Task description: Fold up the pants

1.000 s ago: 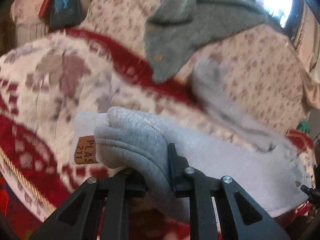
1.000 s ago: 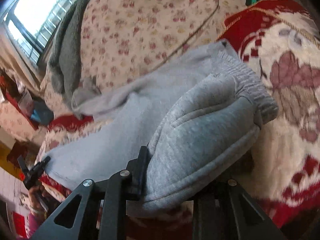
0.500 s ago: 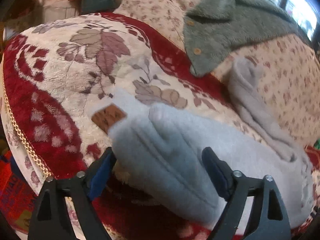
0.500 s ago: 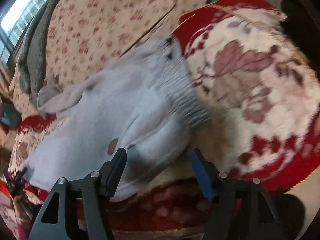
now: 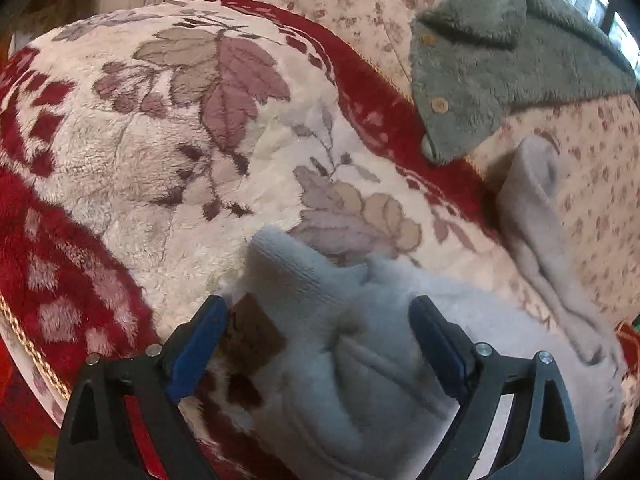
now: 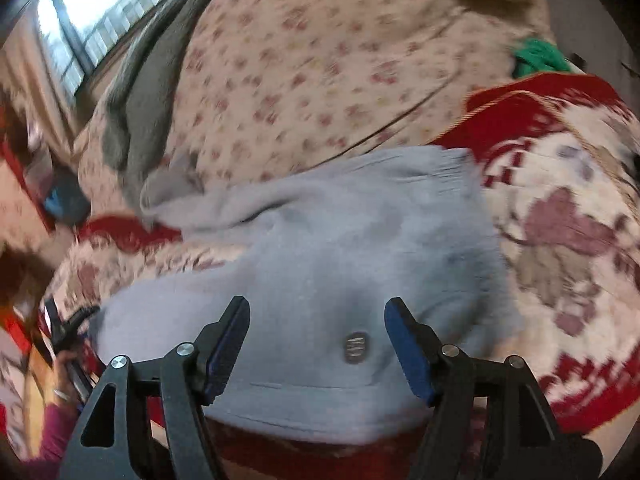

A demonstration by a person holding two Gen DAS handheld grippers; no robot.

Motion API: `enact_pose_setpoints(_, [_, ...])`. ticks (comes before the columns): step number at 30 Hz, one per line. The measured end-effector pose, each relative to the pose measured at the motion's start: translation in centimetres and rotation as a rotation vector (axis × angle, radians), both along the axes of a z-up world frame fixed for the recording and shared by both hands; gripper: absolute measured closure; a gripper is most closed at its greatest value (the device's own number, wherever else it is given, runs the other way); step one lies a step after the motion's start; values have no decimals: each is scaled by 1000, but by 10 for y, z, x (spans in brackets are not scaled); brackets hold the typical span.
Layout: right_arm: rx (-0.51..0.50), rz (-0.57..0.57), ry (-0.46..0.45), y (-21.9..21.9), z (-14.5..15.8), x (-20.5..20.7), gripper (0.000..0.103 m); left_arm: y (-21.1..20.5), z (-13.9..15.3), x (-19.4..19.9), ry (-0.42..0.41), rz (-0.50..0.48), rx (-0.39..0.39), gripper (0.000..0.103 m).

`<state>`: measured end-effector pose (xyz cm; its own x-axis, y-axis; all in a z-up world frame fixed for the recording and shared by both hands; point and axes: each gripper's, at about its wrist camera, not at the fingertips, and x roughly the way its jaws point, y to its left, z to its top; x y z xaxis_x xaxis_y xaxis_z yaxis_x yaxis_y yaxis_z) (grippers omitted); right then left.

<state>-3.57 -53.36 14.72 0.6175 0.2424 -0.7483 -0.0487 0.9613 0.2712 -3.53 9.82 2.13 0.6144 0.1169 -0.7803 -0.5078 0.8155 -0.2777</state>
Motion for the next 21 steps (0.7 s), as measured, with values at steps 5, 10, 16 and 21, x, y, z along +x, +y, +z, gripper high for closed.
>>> enact_pose_setpoints(5, [-109,-137,95,-32,-43,0,28,-5,6,-11,-17,12,63,11])
enact_pose_setpoints(10, [54,-307,319,-119,-109,-15,22,-26,34,-19,-47,34,187,11])
enact_pose_setpoints(16, [50,-287,212,-121,-88,-27,21,-73,77,-15,-108,-46,275,10])
enact_pose_setpoints(21, [-60,-243,75,-98,-50,-25,21,-115,86,0,-133,-166,223,10])
